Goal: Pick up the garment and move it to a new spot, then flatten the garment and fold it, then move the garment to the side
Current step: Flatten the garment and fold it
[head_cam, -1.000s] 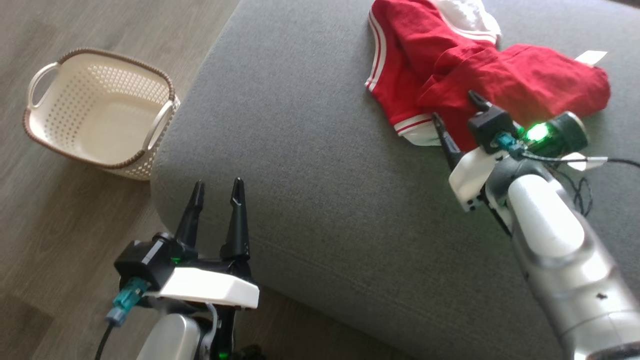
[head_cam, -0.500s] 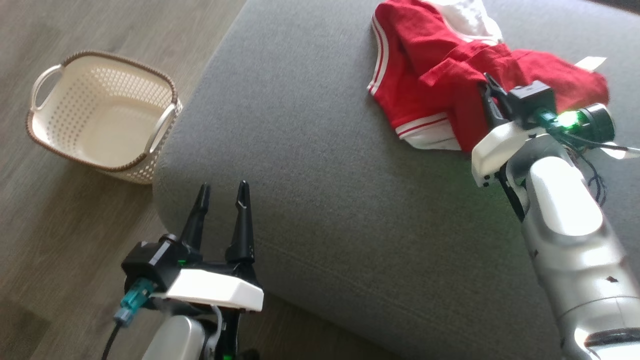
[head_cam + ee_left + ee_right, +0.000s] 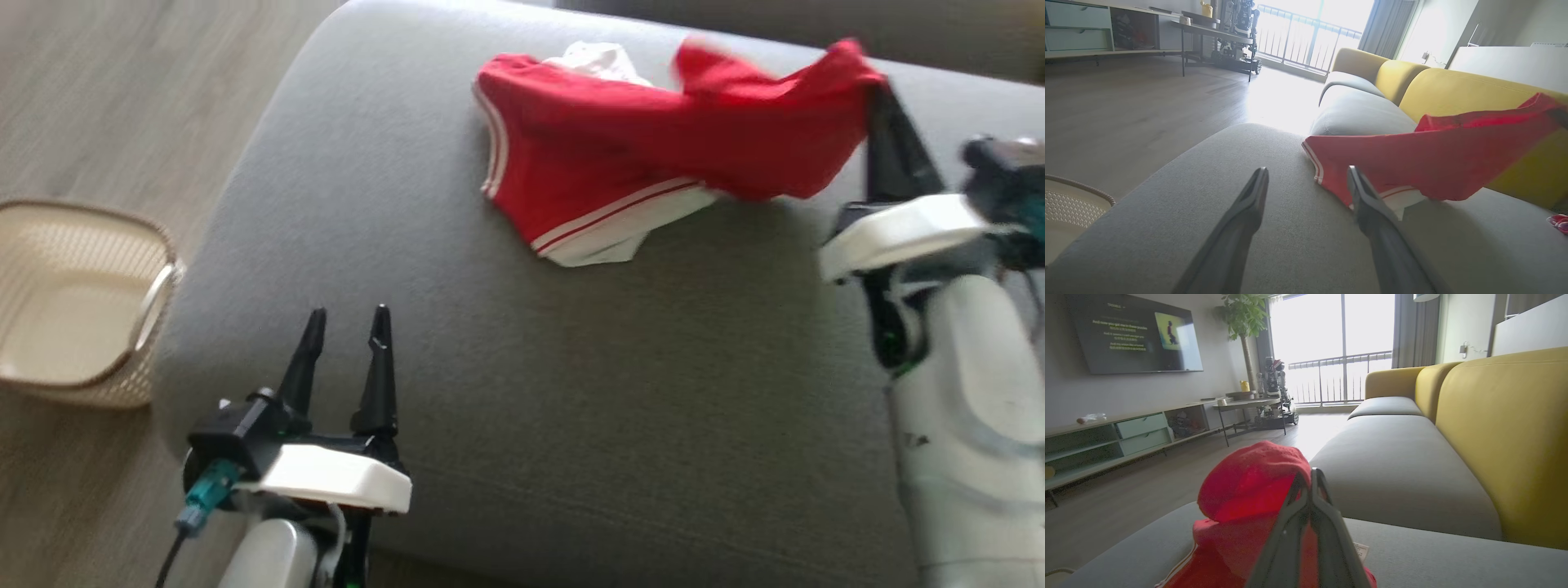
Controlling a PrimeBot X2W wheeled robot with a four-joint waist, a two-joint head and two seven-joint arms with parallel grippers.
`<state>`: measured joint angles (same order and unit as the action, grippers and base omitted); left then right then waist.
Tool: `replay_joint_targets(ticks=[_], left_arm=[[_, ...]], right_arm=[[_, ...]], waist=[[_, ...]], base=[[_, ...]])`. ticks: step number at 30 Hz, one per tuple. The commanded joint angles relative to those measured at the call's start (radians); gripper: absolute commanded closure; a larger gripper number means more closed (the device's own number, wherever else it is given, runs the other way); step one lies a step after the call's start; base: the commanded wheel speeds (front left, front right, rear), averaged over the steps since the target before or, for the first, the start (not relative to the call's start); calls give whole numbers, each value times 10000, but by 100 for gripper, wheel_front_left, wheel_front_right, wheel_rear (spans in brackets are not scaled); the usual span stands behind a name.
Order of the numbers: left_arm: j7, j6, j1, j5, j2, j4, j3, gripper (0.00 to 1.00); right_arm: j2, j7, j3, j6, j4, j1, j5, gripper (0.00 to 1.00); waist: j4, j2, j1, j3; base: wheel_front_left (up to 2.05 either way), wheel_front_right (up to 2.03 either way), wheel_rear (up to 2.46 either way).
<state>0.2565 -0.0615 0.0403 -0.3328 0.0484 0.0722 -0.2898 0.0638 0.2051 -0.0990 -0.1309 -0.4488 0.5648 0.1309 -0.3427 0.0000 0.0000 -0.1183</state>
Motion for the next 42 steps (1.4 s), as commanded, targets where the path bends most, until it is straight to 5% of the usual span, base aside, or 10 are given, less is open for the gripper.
replay_joint_targets(ticks=[1, 5, 10, 11, 12, 20, 26, 32, 42], left_arm=[[53, 47, 137, 92, 18, -268, 397, 0], [53, 102, 48, 136, 18, -224, 384, 0], [53, 163, -92, 229, 18, -151, 460, 0], [53, 185, -110, 256, 18, -129, 473, 0], [53, 210, -124, 285, 18, -102, 482, 0], [53, 313, -158, 449, 18, 10, 582, 0], [53, 343, -125, 508, 18, -74, 634, 0], [53, 336, -213, 502, 18, -245, 641, 0], [53, 297, -403, 375, 18, -253, 494, 0]], right_arm=[[-132, -108, -193, 2, 494, -96, 107, 100], [-133, -504, -2143, 2, 478, -790, 1089, 100], [-134, -740, -4163, 2, -954, -1133, 2414, 100], [-134, -729, -4368, 2, -1339, -1112, 2626, 87], [-134, -727, -4488, 2, -1732, -1081, 2762, 0], [-134, -58, -3118, 2, -2728, -662, 3218, 0], [-135, 353, -238, 2, -725, -1404, 3125, 0], [-135, 406, 1564, 2, 1696, -2987, 2240, 0], [-135, 122, 2329, 2, 3016, -4621, 1991, 0]], waist=[[472, 0, 0, 408], [731, 0, 0, 576], [1010, 0, 0, 674], [1063, 0, 0, 677], [1113, 0, 0, 684], [1473, 0, 0, 760], [1714, 0, 0, 907], [1847, 0, 0, 1041], [1928, 0, 0, 1248]], base=[[0, 0, 0], [0, 0, 0], [0, 0, 0], [0, 0, 0], [0, 0, 0], [0, 0, 0], [0, 0, 0], [0, 0, 0], [0, 0, 0]])
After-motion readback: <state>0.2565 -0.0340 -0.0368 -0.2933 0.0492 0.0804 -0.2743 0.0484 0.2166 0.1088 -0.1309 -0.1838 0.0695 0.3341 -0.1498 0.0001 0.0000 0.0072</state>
